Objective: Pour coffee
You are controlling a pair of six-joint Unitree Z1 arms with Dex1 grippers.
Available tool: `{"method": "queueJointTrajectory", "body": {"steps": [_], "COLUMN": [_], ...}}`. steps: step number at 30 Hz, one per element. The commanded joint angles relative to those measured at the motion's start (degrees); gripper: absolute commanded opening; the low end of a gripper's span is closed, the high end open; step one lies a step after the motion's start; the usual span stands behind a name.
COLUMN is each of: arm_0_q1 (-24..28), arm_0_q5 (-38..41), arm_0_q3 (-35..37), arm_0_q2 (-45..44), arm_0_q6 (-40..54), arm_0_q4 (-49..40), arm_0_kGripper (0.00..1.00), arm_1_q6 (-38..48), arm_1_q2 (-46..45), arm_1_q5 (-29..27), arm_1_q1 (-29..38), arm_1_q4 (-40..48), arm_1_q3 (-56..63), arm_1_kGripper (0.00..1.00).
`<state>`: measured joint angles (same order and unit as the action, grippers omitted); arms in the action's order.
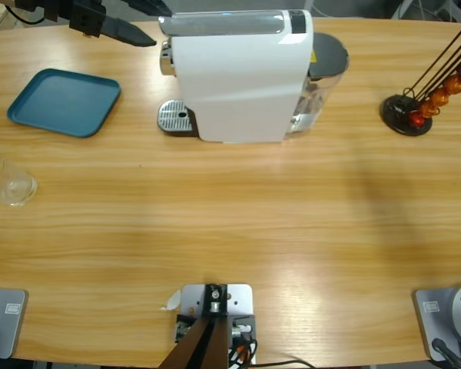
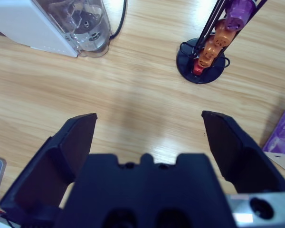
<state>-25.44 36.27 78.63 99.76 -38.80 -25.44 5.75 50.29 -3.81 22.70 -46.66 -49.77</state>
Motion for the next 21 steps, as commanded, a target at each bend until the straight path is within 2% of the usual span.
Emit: {"method": "queueJointTrajectory", "body": {"steps": [1,9,10,11,12,21], "arm_0_q1": [0.39,0.32,0.27,0.21,0.21,0.04], "arm_0_q5": [-0.43,-2.09,-2.56,-3.02,-3.4,-4.19], "arm_0_q3": [0.2,0.63,0.71,0.82,0.93,1.22], "arm_0_q2": [3.49,3.35,3.16,2.97,2.79,2.37], "arm_0_q6": [1.36,3.05,3.24,3.61,3.87,4.35], "arm_0_q4": [0.51,0.57,0.57,0.57,0.57,0.62], "arm_0_kGripper": [0.181,0.18,0.141,0.043,0.02,0.0], "arm_1_q6": [-0.19,-0.21,-0.19,-0.16,-0.19,-0.14], "arm_1_q2": [-0.32,-0.28,-0.25,-0.21,-0.19,-0.19], "arm_1_q5": [0.04,0.04,0.04,0.04,0.04,0.04], "arm_1_q1": [0.51,0.51,0.51,0.51,0.51,0.51], "arm_1_q4": [0.84,0.87,0.87,0.87,0.87,0.87], "arm_1_q3": [1.87,1.87,1.87,1.87,1.87,1.87], "arm_1_kGripper": [1.0,1.0,0.998,0.996,0.996,0.987]}}
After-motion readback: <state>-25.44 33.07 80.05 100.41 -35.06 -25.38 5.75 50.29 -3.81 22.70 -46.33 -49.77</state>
